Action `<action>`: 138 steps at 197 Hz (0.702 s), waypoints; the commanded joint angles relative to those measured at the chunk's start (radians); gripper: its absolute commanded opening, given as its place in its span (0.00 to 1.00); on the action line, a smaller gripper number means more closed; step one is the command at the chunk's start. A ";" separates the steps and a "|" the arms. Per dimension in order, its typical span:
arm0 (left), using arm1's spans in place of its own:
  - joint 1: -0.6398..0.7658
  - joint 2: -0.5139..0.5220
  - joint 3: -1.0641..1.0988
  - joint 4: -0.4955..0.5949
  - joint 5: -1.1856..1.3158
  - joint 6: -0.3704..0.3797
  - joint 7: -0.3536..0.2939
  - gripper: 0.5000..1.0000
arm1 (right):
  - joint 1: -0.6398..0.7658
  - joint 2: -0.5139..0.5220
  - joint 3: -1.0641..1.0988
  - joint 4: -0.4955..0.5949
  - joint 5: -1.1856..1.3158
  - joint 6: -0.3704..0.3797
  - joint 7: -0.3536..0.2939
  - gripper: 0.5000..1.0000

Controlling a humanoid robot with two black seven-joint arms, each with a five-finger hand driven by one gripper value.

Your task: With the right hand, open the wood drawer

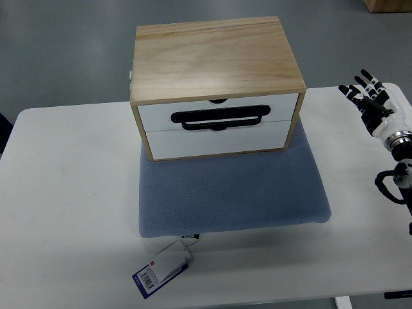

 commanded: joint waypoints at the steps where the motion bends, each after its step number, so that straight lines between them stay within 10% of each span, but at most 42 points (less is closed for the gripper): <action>1: 0.000 0.000 0.000 0.000 0.000 0.000 0.000 1.00 | 0.000 0.001 0.000 0.000 0.000 0.000 0.000 0.86; 138: 0.001 0.000 -0.004 -0.002 0.000 0.002 -0.001 1.00 | 0.002 -0.003 0.002 -0.003 0.000 0.000 0.000 0.86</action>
